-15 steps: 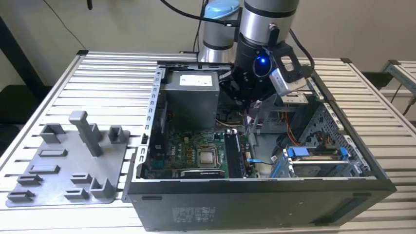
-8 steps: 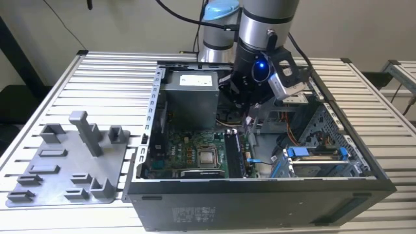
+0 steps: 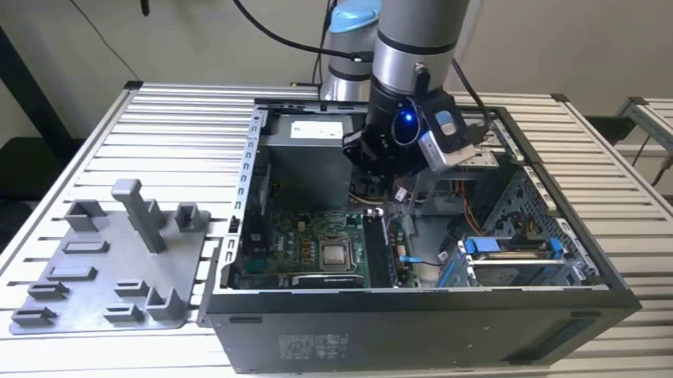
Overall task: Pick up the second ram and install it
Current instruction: 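Insert the second ram into the second slot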
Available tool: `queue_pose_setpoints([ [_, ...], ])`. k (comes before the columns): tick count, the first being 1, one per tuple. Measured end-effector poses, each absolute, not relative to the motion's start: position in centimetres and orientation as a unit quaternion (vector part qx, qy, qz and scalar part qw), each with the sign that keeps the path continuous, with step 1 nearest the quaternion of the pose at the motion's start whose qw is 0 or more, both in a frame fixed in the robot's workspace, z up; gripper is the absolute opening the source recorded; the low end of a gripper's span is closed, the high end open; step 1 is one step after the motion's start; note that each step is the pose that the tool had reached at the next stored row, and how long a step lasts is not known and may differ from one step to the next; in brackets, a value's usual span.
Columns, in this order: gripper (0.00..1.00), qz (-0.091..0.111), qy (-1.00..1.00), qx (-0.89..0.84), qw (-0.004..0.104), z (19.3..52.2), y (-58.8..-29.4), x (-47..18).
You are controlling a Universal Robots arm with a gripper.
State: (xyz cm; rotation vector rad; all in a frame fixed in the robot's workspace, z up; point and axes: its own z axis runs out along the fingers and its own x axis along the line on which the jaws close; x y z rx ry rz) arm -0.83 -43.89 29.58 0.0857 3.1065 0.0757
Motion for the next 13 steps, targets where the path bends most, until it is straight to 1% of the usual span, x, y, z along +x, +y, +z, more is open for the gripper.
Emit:
queue_pose_setpoints([
  [13,0.14,0.025,0.999,0.029,0.016,27.0,-45.3,-1.1],
])
